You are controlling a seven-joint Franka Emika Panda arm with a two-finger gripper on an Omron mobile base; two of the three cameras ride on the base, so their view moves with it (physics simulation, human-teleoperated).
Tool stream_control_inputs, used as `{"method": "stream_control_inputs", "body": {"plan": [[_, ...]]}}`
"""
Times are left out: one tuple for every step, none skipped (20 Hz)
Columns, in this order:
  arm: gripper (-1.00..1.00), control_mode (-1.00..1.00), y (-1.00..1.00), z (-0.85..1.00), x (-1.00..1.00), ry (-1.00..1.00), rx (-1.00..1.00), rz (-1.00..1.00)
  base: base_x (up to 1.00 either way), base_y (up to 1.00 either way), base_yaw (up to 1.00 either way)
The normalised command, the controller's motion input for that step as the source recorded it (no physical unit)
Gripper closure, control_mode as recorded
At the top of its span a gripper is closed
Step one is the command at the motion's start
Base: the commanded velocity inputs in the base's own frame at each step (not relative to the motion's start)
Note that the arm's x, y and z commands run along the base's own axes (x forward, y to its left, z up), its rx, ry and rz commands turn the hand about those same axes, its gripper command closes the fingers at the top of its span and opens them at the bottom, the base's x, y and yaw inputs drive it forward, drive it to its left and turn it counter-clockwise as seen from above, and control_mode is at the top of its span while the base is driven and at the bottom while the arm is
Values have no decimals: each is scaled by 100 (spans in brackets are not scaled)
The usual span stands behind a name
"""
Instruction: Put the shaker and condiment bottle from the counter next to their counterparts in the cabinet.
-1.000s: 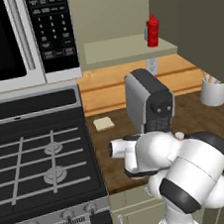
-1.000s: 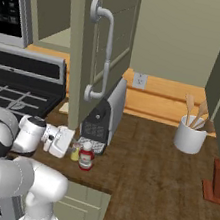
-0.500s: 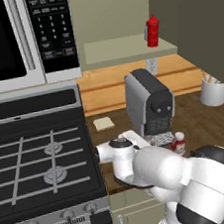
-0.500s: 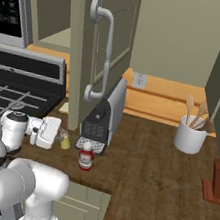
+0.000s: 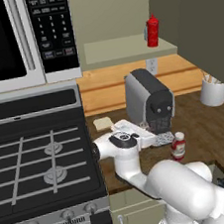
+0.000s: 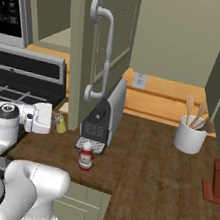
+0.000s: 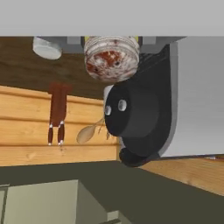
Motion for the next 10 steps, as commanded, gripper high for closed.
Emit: {"method": "stream_control_inputs", "body": {"plan": [[100,-100,0,64,-10,0,-1,19,0,0,0],[100,-100,0,64,-11,0,-1,18,0,0,0],[100,-100,0,62,-14,0,-2,18,0,0,0],[100,-100,0,56,-20,0,-3,18,0,0,0],[100,-100,0,47,-23,0,-3,18,0,0,0],[100,-100,0,44,-24,0,-3,18,0,0,0],[100,-100,0,45,-21,0,-2,19,0,0,0],[100,-100,0,46,-18,0,-2,18,0,0,0],[100,-100,0,49,-16,0,-1,18,0,0,0],[100,-100,0,52,-16,0,-1,17,0,0,0]]}}
